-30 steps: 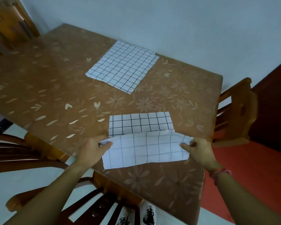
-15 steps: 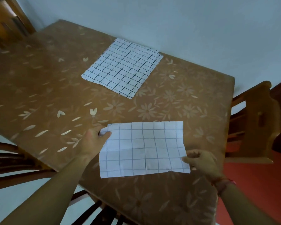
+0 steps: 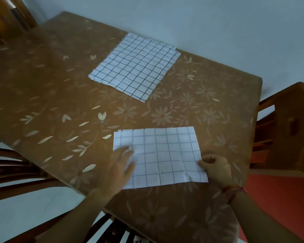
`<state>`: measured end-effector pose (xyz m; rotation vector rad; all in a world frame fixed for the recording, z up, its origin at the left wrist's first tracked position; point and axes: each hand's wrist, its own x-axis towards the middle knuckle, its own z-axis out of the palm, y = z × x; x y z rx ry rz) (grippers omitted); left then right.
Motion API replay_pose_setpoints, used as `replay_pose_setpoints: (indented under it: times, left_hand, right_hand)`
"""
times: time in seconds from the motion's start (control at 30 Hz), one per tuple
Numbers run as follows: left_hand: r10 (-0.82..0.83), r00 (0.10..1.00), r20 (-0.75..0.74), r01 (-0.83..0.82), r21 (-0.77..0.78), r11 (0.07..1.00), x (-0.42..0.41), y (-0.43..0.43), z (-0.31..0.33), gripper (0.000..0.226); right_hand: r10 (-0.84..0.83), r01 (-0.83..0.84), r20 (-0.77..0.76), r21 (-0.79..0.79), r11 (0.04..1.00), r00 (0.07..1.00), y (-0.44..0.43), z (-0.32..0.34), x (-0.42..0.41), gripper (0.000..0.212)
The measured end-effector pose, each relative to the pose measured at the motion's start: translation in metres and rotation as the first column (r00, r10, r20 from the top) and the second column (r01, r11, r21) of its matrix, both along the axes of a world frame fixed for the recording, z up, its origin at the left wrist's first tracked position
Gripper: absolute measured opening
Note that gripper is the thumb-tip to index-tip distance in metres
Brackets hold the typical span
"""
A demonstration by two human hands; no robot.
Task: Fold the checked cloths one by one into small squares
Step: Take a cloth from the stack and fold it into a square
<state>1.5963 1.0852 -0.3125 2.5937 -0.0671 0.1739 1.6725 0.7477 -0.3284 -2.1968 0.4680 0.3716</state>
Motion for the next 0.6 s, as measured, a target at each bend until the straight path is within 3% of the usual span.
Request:
replay_pose_setpoints:
  times: [0.1, 0.33, 0.43, 0.53, 0.6]
  left_hand:
    - [-0.126, 0.989, -0.072, 0.13, 0.052, 0.99, -0.034, -0.019, -0.022, 0.041]
    - [-0.214, 0.97, -0.118, 0.235, 0.202, 0.951, -0.083, -0.049, -0.033, 0.045]
    - [-0.223, 0.963, -0.148, 0.253, 0.23, 0.94, -0.093, -0.056, -0.029, 0.047]
    - [-0.231, 0.959, -0.166, 0.266, 0.242, 0.933, -0.096, -0.062, -0.032, 0.051]
    - [-0.214, 0.958, -0.189, 0.257, 0.248, 0.934, -0.096, -0.066, -0.033, 0.054]
  right_hand:
    - [-0.014, 0.014, -0.002, -0.032, 0.999, 1.0, 0.002, -0.002, -0.001, 0.008]
    - [-0.031, 0.036, 0.06, -0.097, 0.995, 0.998, 0.003, 0.012, -0.009, 0.011]
    - [0.003, 0.008, 0.063, -0.168, 0.986, 0.998, 0.006, 0.02, -0.02, 0.022]
    - [0.196, -0.124, 0.183, -0.344, 0.931, 0.963, 0.019, 0.023, -0.039, 0.037]
    - [0.411, -0.267, 0.256, -0.452, 0.851, 0.875, 0.034, 0.023, -0.059, 0.044]
